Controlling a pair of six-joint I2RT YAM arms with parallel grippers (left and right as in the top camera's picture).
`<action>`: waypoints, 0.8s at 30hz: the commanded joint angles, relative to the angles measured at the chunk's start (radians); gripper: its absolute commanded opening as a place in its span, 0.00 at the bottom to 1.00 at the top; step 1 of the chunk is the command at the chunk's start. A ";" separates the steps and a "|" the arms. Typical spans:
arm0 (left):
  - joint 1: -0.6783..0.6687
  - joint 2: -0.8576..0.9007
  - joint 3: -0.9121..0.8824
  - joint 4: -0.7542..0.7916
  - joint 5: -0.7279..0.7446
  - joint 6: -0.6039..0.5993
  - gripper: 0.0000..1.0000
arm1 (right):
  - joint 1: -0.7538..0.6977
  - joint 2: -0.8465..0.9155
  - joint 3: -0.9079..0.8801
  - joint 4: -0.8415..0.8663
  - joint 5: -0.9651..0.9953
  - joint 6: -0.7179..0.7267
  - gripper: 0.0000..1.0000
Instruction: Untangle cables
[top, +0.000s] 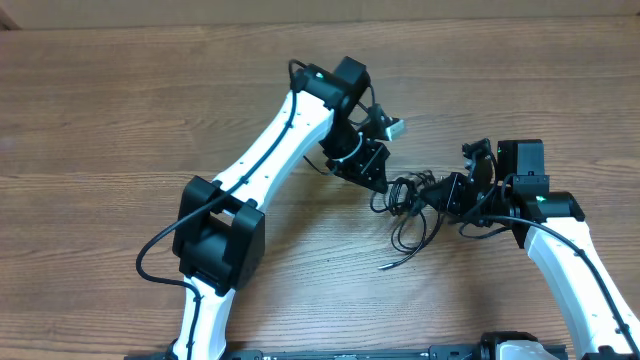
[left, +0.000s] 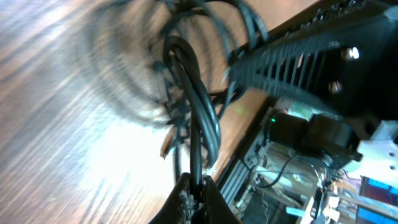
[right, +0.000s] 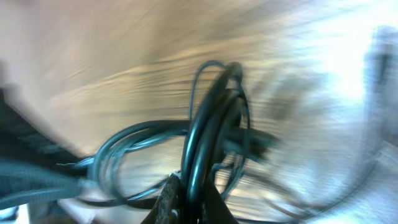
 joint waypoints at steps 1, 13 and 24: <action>0.064 0.003 0.013 -0.003 -0.040 0.022 0.04 | -0.001 -0.008 0.008 -0.063 0.325 0.137 0.04; 0.143 0.003 0.013 -0.008 -0.040 0.021 0.04 | -0.001 -0.008 0.008 -0.162 0.523 0.227 0.04; 0.142 0.003 0.013 -0.032 -0.008 0.042 0.07 | 0.000 -0.008 0.008 -0.155 0.502 0.222 0.04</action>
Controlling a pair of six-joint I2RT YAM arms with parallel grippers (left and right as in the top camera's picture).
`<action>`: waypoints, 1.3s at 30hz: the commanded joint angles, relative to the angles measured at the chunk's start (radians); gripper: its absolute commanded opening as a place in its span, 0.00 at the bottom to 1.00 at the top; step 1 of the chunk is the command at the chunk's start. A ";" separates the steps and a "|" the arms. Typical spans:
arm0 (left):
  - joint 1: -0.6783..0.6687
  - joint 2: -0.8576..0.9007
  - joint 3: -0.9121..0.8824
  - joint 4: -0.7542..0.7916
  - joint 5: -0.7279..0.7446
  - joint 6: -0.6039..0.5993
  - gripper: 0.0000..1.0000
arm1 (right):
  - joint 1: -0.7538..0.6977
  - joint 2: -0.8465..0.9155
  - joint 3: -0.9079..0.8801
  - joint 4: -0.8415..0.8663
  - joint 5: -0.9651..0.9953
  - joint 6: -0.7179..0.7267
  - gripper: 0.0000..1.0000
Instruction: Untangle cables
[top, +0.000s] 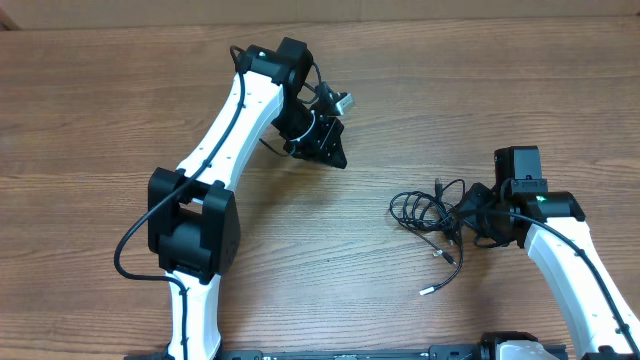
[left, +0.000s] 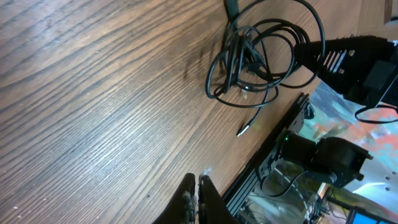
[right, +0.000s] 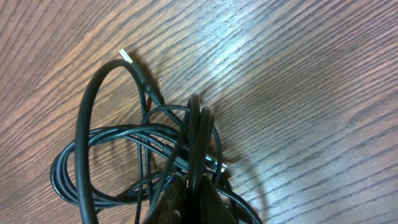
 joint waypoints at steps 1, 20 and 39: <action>-0.050 0.003 0.013 0.014 0.023 0.041 0.13 | -0.001 -0.008 0.008 0.006 -0.004 -0.007 0.04; -0.201 0.096 0.013 0.305 -0.034 -0.085 0.49 | -0.001 -0.008 0.008 0.015 -0.079 -0.037 0.04; -0.375 0.198 0.013 0.399 -0.329 -0.047 0.52 | -0.001 -0.008 0.008 0.019 -0.079 -0.037 0.04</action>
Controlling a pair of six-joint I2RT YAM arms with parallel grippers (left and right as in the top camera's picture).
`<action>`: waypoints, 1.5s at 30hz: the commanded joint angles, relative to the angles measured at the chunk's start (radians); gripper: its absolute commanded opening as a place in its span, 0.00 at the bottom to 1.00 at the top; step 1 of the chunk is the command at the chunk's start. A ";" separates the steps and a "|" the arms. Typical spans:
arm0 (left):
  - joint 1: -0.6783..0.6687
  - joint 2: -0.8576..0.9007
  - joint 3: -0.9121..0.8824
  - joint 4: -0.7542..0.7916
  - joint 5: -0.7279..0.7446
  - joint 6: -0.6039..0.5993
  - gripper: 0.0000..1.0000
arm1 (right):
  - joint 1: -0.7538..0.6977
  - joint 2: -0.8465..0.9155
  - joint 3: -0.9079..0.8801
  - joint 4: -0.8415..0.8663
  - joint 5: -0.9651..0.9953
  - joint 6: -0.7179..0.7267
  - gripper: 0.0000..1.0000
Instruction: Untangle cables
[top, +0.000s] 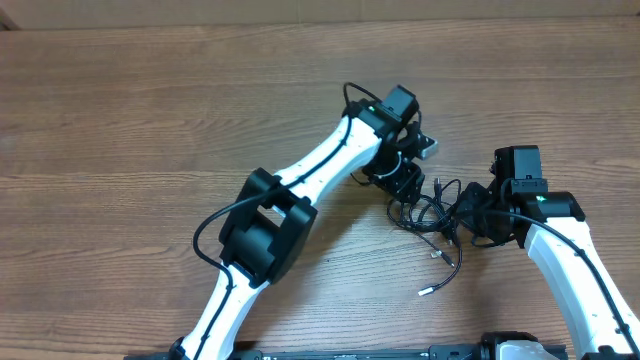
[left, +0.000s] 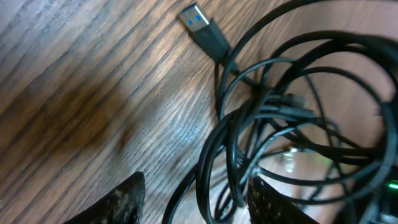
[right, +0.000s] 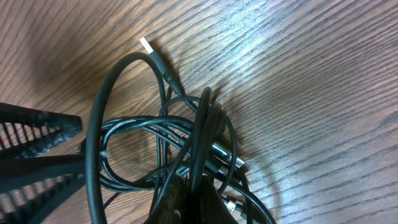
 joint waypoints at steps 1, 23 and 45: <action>-0.035 0.012 0.013 0.007 -0.113 0.015 0.52 | -0.001 -0.008 0.008 0.008 -0.002 -0.003 0.04; 0.020 0.010 0.014 -0.089 -0.277 -0.128 0.04 | -0.002 -0.008 0.008 -0.031 0.045 0.000 0.04; 0.161 -0.222 0.014 -0.174 -0.275 -0.172 0.04 | -0.002 -0.008 0.008 -0.052 0.071 0.004 0.04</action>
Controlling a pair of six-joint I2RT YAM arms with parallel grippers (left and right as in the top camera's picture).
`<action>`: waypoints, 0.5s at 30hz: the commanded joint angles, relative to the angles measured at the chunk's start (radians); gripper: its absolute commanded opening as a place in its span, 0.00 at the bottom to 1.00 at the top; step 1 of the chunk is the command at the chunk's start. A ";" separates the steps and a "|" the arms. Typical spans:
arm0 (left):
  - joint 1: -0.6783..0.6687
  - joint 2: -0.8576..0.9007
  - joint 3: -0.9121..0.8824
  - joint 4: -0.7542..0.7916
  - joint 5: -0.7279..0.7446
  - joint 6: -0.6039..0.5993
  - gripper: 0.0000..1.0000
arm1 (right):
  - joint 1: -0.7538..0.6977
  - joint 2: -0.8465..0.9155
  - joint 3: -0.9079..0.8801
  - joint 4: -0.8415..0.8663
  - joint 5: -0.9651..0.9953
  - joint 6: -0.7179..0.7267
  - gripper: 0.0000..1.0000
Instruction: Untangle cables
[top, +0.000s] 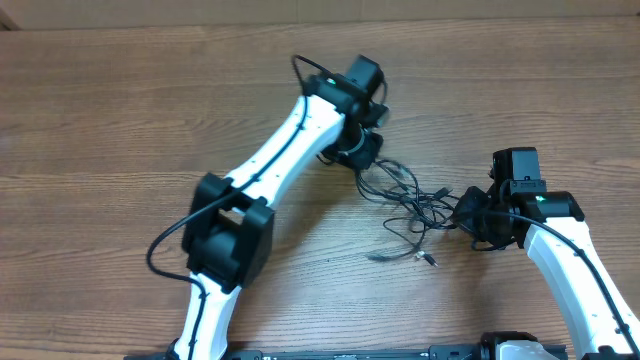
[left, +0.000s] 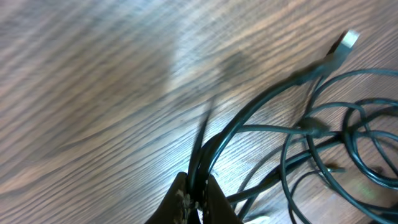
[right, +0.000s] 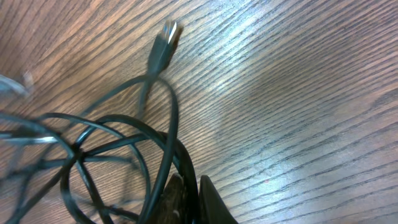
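A tangle of thin black cables (top: 410, 205) stretches across the wooden table between the two arms. My left gripper (top: 362, 155) is shut on strands at the tangle's upper left end; in the left wrist view its tips (left: 198, 193) pinch dark cable strands (left: 249, 121). At the tangle's right end my right gripper (top: 468, 212) is shut on a cable; its fingers (right: 202, 196) clamp a black strand (right: 168, 137). A plug end (right: 163, 38) lies on the wood. Loose ends (top: 400, 255) trail toward the front.
The brown wooden table (top: 120, 120) spreads around the arms. A dark rail (top: 350, 353) runs along the front edge.
My left gripper, then open at the tangle's left side, is now shut on strands and sits farther up and left. The bundle is stretched out between the arms. The right gripper kept its hold.
Both grippers first held the bundle close together. Then the left one was away at the upper left, shut on nothing, while the right kept the cables. The left gripper came back open at the tangle, and now holds strands, with the tangle spread longer.
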 joint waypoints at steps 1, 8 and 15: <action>0.013 -0.066 0.014 -0.011 -0.027 -0.014 0.04 | -0.003 -0.008 0.008 -0.006 0.055 0.003 0.04; 0.021 -0.100 0.014 -0.010 -0.028 -0.014 0.04 | -0.003 -0.008 0.008 -0.014 0.055 0.003 0.04; 0.074 -0.198 0.014 -0.008 -0.028 -0.006 0.04 | -0.003 -0.008 0.008 -0.014 0.064 0.003 0.04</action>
